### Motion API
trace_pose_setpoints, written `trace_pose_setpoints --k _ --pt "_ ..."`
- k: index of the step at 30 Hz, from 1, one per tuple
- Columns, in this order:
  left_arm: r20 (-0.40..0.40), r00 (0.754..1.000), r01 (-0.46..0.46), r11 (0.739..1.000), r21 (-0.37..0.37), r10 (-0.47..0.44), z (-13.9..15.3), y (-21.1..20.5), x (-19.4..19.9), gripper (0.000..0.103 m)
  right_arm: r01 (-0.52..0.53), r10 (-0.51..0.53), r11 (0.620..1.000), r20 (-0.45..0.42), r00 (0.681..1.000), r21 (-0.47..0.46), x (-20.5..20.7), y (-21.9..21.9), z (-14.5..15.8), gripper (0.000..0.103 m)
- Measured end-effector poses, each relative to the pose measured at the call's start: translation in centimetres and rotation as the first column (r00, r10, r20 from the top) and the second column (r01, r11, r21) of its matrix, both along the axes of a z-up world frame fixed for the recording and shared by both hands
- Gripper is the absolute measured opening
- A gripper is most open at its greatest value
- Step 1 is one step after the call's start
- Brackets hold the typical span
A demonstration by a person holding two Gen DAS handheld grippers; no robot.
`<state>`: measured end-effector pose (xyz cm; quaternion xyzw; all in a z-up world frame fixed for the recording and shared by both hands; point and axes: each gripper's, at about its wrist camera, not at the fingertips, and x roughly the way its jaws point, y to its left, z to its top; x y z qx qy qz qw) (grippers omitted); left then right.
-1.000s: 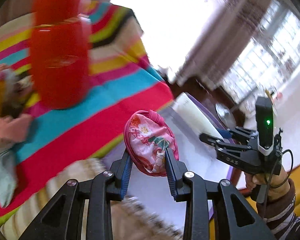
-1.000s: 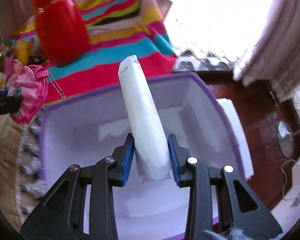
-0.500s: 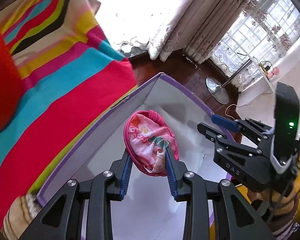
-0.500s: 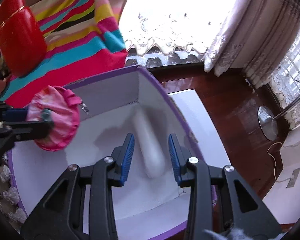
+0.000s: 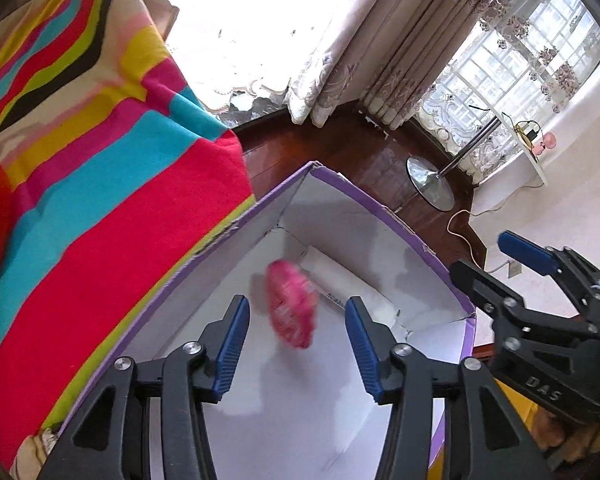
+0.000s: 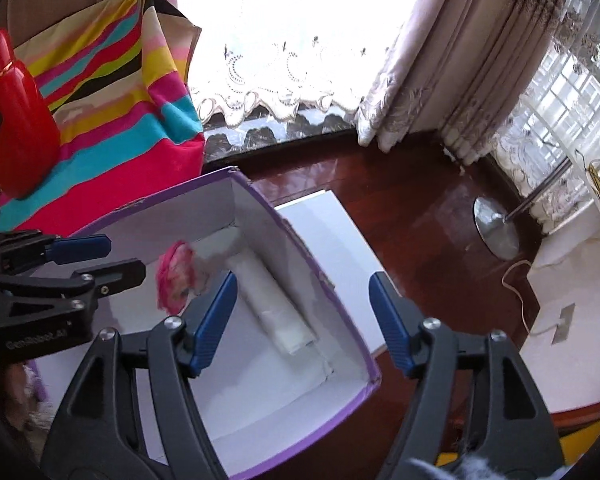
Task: Organize soft objects
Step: 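Drop the white towel into the purple-rimmed box with the right tool while the left drops the pouch, then move both open tools back over the pile of soft items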
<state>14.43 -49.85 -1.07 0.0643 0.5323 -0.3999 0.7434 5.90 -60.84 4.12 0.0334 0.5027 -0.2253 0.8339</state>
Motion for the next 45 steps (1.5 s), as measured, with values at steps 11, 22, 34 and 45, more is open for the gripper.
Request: trace_pose_setpoints --k 11,22,34,45 --pt "0.039 0.975 -0.217 0.975 -0.054 0.219 4.3 12.9 0.4 0.051 -0.197 0.197 0.98 -0.067 0.978 0.006 1.7 10.0 8.4 0.085" --pt "0.084 0.813 -0.573 0.817 -0.068 0.577 6.8 32.7 -1.1 0.052 -0.69 0.696 0.718 -0.105 0.71 0.095 0.8 28.2 18.4 0.085" --pt "0.082 0.677 -0.72 0.682 -0.134 0.731 7.8 44.3 -2.6 0.052 -0.823 0.823 0.558 0.054 0.565 0.106 -1.4 35.2 26.4 0.085" --pt "0.072 0.643 -0.746 0.644 -0.169 0.763 7.8 47.8 -4.9 0.052 -0.894 0.893 0.43 0.086 0.442 0.124 -2.9 40.2 27.6 0.085"
